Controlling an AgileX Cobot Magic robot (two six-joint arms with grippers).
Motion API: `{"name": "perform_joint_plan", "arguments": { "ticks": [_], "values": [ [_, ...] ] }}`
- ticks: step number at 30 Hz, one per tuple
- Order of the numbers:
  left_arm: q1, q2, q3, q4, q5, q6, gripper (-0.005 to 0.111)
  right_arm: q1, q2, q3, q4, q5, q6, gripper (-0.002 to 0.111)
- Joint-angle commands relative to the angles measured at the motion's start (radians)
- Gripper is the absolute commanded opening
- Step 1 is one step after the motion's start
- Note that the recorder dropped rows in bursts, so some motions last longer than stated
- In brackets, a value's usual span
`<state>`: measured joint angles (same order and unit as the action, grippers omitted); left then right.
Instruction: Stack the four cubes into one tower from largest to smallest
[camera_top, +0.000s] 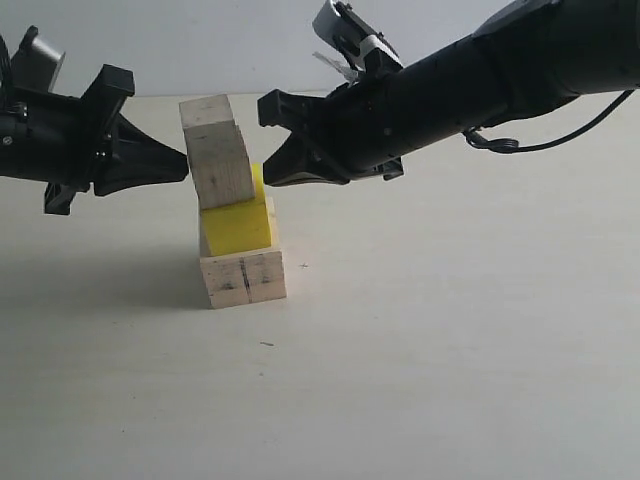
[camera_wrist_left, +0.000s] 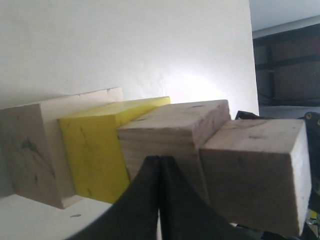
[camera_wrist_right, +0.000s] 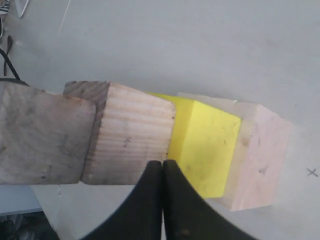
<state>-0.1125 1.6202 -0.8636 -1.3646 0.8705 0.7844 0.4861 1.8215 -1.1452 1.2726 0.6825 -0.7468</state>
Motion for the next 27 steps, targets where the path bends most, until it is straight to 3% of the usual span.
{"name": "perform_joint_plan", "arguments": {
  "ticks": [1, 27],
  "values": [
    [0.002, 0.014, -0.009, -0.009, -0.002, 0.023, 0.000, -0.005, 0.001, 0.002, 0.042, -0.001, -0.045, 0.000],
    [0.002, 0.085, -0.011, -0.098, 0.008, 0.124, 0.000, -0.005, 0.001, 0.002, 0.058, 0.007, -0.072, 0.000]
  ]
}}
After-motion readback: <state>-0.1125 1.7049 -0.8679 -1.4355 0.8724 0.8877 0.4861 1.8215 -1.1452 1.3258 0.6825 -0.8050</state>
